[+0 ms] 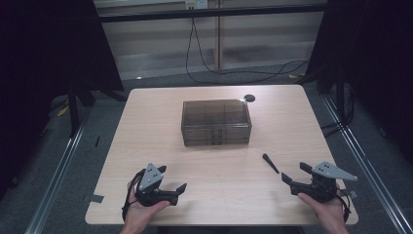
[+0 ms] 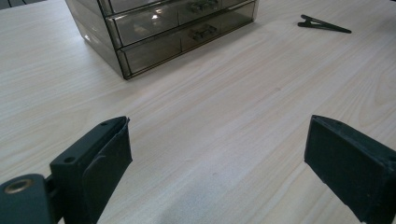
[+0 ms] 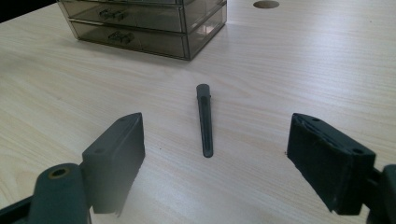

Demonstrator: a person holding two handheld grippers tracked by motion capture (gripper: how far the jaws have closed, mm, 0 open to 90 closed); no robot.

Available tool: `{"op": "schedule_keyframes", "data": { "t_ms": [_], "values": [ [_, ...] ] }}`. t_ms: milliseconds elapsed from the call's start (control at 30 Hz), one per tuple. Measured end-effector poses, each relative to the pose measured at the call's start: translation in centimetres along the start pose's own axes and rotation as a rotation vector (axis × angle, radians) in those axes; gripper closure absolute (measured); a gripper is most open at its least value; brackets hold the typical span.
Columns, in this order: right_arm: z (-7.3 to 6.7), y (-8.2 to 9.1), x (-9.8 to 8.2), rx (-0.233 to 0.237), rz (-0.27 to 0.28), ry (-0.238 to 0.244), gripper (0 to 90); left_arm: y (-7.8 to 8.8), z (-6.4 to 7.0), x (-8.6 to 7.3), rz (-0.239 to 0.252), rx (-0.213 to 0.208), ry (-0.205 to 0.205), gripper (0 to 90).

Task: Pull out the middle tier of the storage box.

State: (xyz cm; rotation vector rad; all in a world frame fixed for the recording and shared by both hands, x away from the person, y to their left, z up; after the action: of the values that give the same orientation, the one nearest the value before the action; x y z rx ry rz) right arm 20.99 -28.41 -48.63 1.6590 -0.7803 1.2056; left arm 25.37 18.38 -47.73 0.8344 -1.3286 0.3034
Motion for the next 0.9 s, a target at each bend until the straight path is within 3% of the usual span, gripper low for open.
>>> {"op": "schedule_keyframes", "data": {
  "t_ms": [333,767,900],
  "values": [
    [0.2,-0.34,-0.03,0.011,-0.012,-0.005,19.3,-0.23,-0.07,-0.07,-0.005,-0.001,0.005,8.4],
    [0.26,-0.17,-0.01,0.018,-0.014,-0.022,20.5,-0.33,0.22,0.0,-0.003,-0.005,-0.013,12.1],
    [0.23,-0.18,0.07,0.026,-0.014,-0.029,20.7,-0.32,0.27,0.06,-0.01,-0.005,-0.035,15.4]
  ]
}}
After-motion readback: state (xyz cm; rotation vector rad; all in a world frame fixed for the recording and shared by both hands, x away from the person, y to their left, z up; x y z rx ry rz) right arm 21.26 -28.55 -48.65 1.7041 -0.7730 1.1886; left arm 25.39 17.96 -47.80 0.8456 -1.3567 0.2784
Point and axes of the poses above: each handheld gripper's, and its own axes: y roughly backward along the jaws, x roughly out of its top, z roughly to its right, the point moved 1 cm from there along -y, roughly forward along the jaws, and after that the axes turned 10 degrees about z, right-handed, at the moved point
